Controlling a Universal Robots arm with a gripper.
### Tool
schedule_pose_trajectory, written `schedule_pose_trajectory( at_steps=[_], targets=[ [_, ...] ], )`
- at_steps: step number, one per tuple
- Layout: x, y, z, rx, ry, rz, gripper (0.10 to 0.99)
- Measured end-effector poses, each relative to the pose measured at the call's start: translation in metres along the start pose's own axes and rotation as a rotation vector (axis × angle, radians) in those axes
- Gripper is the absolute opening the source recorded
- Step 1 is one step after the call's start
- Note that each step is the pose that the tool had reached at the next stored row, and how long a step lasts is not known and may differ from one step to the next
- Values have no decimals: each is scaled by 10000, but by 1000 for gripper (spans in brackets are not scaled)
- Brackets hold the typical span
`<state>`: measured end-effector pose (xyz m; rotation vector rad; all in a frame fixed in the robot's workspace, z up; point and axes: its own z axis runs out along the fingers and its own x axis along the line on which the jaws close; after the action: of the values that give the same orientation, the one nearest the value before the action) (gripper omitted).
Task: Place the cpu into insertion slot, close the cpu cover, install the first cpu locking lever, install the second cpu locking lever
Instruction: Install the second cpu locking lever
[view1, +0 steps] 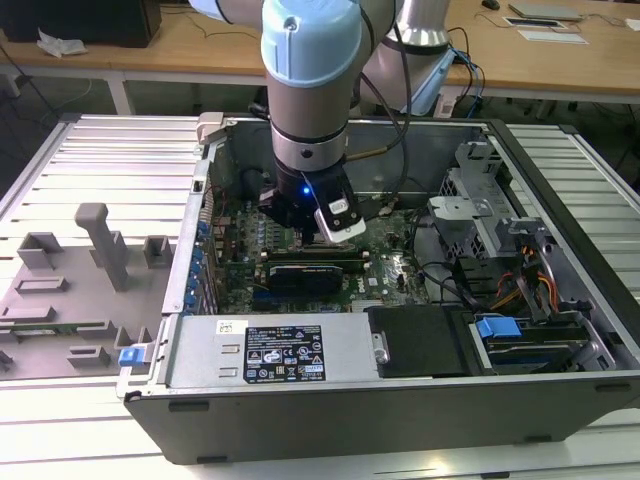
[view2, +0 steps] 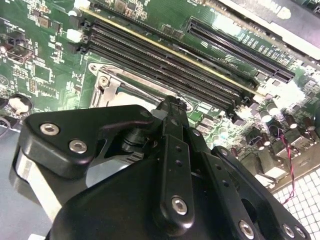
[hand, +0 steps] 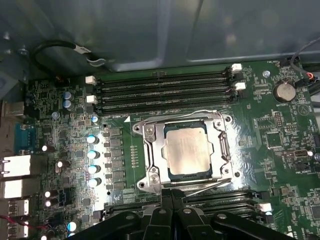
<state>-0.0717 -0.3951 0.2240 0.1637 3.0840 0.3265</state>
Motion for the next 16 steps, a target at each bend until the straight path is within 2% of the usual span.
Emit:
schedule_pose_trajectory(
  at_steps=[6,12,16],
  targets=[
    [26,-29,76,-194,19,12,106],
    [113,-51,136,-227,23,11,106],
    [136,-71,189,-319,32,17,106]
  ],
)
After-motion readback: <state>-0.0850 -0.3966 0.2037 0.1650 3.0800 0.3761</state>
